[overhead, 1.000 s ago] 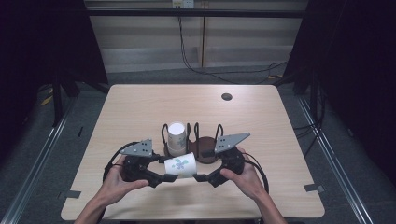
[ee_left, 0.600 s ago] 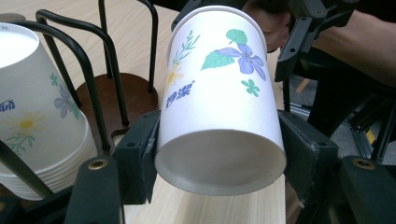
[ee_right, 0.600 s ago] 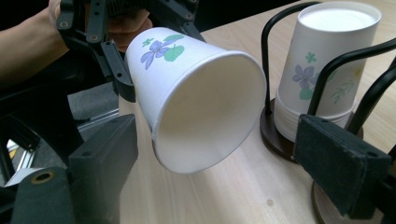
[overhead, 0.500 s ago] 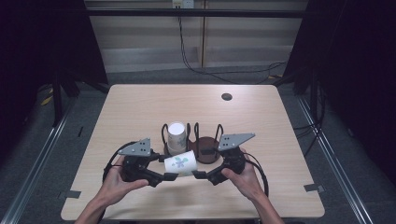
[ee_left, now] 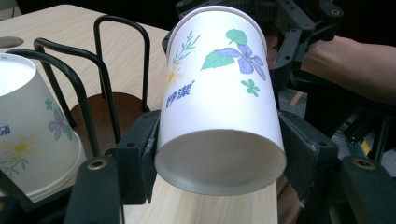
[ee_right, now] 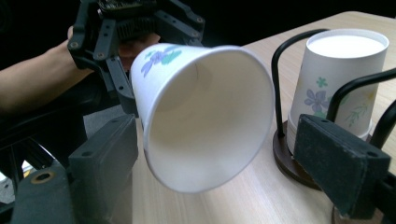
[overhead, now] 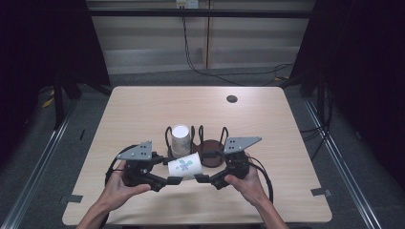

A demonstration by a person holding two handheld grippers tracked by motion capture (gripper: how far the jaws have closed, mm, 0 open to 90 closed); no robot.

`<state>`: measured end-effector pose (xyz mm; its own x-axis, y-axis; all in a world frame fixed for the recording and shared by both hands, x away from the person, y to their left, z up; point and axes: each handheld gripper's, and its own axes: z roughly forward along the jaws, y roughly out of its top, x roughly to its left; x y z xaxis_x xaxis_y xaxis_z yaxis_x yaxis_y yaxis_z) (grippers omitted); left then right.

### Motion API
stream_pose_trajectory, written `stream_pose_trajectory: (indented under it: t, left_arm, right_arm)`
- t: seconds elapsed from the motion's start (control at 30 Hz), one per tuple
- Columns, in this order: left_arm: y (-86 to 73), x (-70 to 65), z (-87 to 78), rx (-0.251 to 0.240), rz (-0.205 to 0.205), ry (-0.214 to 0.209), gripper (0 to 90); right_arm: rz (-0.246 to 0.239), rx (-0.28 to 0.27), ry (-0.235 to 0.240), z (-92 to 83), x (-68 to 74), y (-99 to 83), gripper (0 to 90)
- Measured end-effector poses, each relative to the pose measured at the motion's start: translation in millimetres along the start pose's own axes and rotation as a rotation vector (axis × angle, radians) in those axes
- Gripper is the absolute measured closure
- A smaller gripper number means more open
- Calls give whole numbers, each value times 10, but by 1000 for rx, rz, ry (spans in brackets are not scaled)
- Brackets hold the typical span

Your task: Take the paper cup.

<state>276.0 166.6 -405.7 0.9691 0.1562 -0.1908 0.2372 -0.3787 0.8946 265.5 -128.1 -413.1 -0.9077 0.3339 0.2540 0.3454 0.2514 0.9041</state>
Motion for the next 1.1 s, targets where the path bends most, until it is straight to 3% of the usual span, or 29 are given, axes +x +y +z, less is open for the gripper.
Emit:
stream_pose_trajectory:
  t: [0.63, 0.93, 1.0, 1.1]
  left_arm:
    - [4, -19, 39, -19, -1, -29, 360]
    - [1, -29, 64, -6, 5, -40, 360]
    - [-1, -25, 62, -8, 0, -45, 360]
    - [-2, -14, 61, -8, -3, -46, 360]
  right_arm:
    - [20, -12, 73, 49, 7, 4, 134]
    - [46, -15, 121, 78, -6, -1, 132]
    - [75, -21, 128, 71, -27, 0, 178]
    - [73, -22, 113, 57, -29, -3, 212]
